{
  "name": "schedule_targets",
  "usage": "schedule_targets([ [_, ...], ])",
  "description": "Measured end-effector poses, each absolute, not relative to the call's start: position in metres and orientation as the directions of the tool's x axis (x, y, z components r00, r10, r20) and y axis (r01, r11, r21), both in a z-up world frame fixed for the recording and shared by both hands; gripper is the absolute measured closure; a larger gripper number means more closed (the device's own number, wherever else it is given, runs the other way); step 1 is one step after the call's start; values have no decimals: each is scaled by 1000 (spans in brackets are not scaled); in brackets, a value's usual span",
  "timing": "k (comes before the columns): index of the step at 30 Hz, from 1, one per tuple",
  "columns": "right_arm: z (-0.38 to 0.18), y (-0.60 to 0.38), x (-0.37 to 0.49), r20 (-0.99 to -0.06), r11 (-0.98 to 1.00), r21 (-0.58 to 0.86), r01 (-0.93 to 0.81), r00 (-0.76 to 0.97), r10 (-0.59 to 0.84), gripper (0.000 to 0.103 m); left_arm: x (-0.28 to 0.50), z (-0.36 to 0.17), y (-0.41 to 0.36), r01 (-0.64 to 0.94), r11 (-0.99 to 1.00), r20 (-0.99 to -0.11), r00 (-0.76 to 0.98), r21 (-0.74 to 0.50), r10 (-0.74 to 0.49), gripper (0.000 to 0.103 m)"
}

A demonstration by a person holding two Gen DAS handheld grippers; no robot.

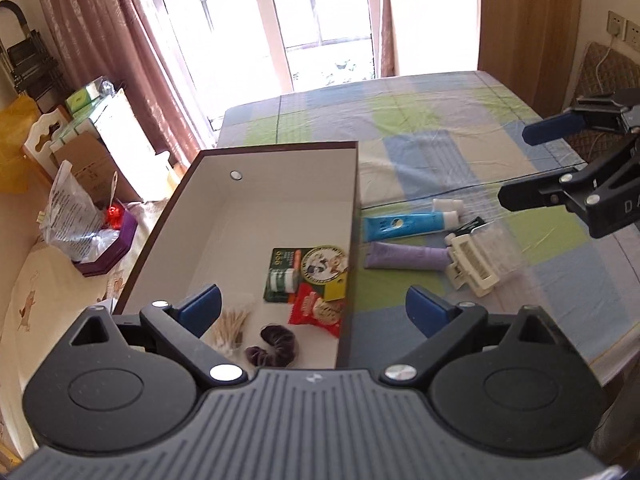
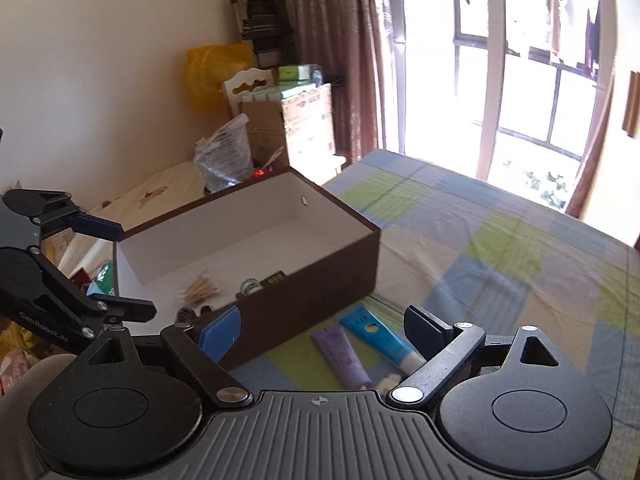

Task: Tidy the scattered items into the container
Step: 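Withdraw both grippers from the box toward the remaining items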

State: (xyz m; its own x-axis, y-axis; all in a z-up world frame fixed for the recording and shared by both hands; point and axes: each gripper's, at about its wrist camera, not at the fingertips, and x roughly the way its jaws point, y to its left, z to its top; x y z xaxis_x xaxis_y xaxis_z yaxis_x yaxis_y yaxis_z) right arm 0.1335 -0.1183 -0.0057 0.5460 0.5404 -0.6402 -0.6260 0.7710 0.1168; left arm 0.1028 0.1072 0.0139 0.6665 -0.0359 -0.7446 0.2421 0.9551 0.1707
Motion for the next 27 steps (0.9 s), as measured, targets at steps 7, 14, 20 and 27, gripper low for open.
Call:
schedule_targets([
  [7, -31, -175, 123, -706, 868, 172, -465, 556, 438, 9, 104, 2, 67, 308, 940, -740, 665, 147, -102, 11],
  [14, -60, -225, 110, -754, 925, 250, -285, 542, 370, 9, 108, -22, 33, 346, 936, -763, 620, 58, -182, 15],
  [20, -83, -248, 108, -797, 948, 260, -182, 514, 317, 9, 123, -61, 8, 340, 940, -799, 564, -7, -210, 21],
  [27, -109, -259, 116, -806, 950, 296, -97, 509, 303, 9, 152, -106, -6, 265, 960, -824, 521, -89, -221, 46],
])
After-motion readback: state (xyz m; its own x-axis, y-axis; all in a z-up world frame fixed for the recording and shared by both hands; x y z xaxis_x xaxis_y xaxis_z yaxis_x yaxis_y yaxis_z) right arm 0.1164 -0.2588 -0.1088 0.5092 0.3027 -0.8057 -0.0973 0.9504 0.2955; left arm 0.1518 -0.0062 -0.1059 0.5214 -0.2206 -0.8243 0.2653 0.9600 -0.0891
